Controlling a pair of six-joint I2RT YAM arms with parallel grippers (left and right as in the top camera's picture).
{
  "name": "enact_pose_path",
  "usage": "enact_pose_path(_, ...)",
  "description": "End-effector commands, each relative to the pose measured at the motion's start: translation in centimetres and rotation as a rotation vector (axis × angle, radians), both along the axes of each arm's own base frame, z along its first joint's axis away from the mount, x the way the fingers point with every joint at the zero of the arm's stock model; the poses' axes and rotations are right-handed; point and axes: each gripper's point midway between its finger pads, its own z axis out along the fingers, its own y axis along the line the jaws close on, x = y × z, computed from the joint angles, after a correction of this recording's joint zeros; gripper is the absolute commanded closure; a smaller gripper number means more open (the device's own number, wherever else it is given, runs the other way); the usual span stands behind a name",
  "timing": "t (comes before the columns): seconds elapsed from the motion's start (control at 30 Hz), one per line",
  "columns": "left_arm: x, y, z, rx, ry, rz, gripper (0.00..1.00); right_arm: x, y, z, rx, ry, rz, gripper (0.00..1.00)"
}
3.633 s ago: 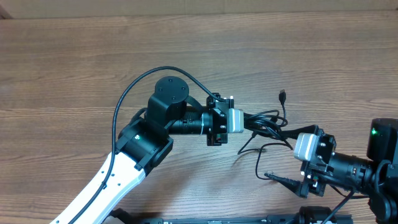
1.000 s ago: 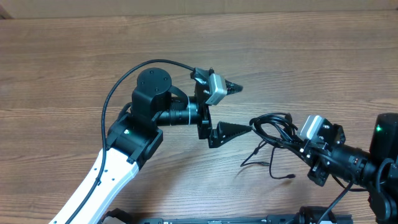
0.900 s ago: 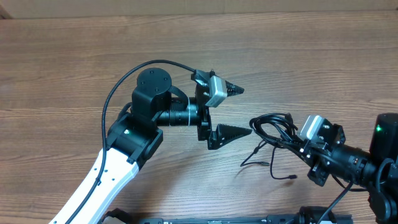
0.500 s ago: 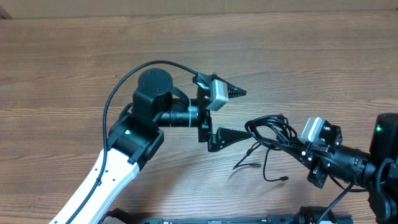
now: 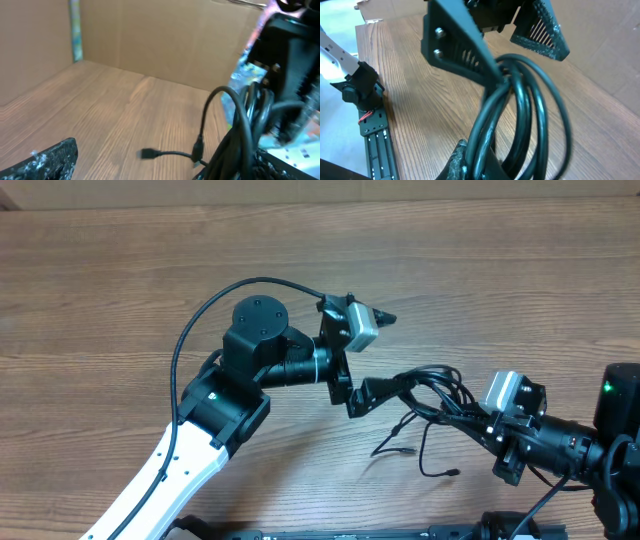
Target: Untangle cables
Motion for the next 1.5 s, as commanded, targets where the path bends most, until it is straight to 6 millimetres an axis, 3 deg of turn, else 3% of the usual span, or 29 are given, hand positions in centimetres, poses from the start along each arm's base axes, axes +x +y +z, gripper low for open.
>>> enact_pose_path(0.0, 1.1, 0.3, 1.1, -0.027, 0.026, 0.090, 0.00, -0.5, 0.4, 0.5, 0.026, 0.002, 0.022, 0.96)
enact_pose_path(0.3, 1.5, 0.1, 0.8, -0.032, 0.067, 0.104, 0.00, -0.8, 0.7, 0.7, 0.044, 0.000, 0.042, 0.96)
enact_pose_path(0.67, -1.9, -2.4, 0.3, -0.019, -0.034, -0.095, 0.00, -0.8, 0.7, 0.8, 0.048, -0.003, 0.047, 0.96)
enact_pose_path(0.83, -0.5, -2.6, -0.7, 0.002, -0.019, -0.045, 0.05, -0.8, 0.7, 0.8, 0.048, -0.002, 0.047, 0.96)
enact_pose_path(1.03, -0.6, -2.6, -0.5, -0.005, -0.028, -0.049, 0.05, -0.5, 0.4, 0.4, 0.021, -0.001, 0.023, 0.96)
enact_pose_path(1.47, -2.7, -2.7, 0.6, -0.046, -0.051, -0.174, 0.11, 0.1, -0.3, -0.2, -0.025, -0.001, -0.021, 0.96)
